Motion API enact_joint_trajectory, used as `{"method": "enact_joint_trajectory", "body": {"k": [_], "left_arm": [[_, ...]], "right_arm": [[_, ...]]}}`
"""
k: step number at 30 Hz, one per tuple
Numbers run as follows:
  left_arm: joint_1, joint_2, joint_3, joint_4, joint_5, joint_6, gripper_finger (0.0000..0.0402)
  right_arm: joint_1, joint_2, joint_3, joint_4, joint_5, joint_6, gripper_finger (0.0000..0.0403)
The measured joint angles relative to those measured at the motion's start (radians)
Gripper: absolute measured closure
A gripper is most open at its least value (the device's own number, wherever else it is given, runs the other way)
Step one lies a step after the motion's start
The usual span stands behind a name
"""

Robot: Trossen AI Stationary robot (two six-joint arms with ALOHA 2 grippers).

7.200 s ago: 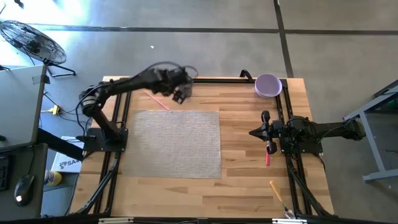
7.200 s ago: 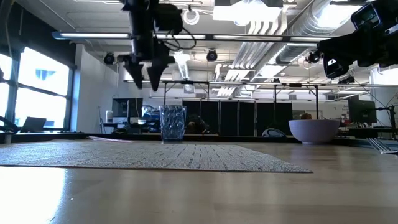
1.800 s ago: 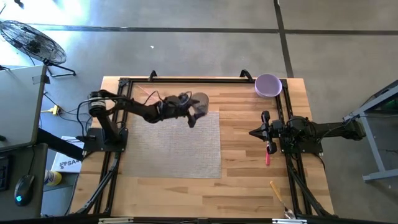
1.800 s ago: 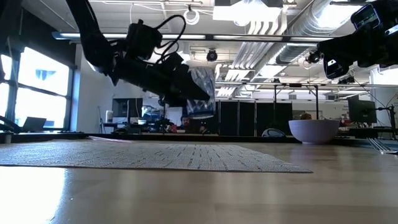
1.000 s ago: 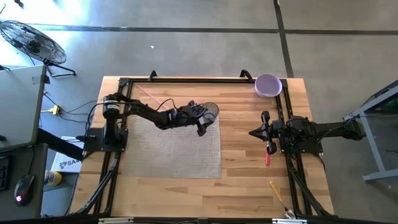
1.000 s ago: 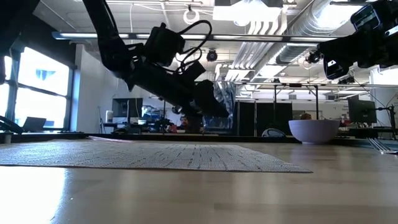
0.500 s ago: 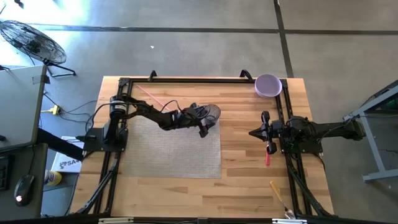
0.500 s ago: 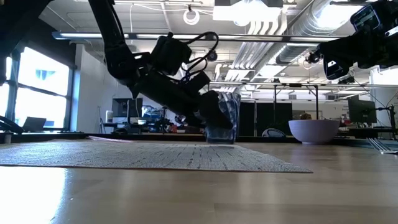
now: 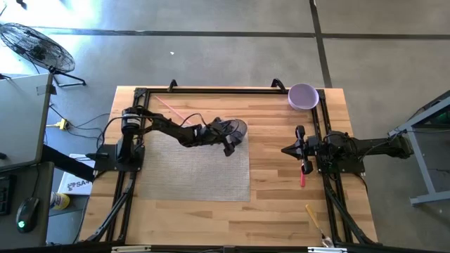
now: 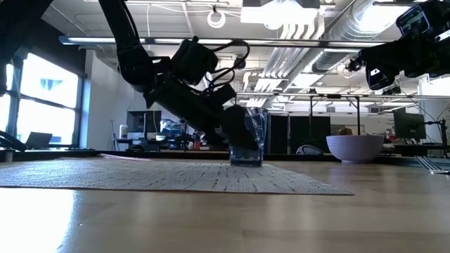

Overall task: Pick & Place Utensil
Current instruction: Put the blue cup on the top right of the gray mat, then put the purple bowl on the gray mat to the bottom left of the blue cup

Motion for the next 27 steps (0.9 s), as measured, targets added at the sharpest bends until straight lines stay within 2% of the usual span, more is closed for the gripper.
{"method": "enact_joint_trajectory", "body": {"k": [10,18,27], "left_arm": [[-0.018,-0.020,-0.001,-0.081,-0.028,-0.002,0.0021],[-0.046,-0.043,-0.001,-0.165,-0.137,-0.020,0.0022],[-0.077,-0.078,-0.001,-0.276,-0.148,-0.059,0.0022]], "right_arm": [[0.000,0.000,0.000,0.000,0.000,0.000,0.0400],[0.000,0.000,0.000,0.000,0.000,0.000,0.0402],[0.000,0.000,0.000,0.000,0.000,0.000,0.0396]]}}
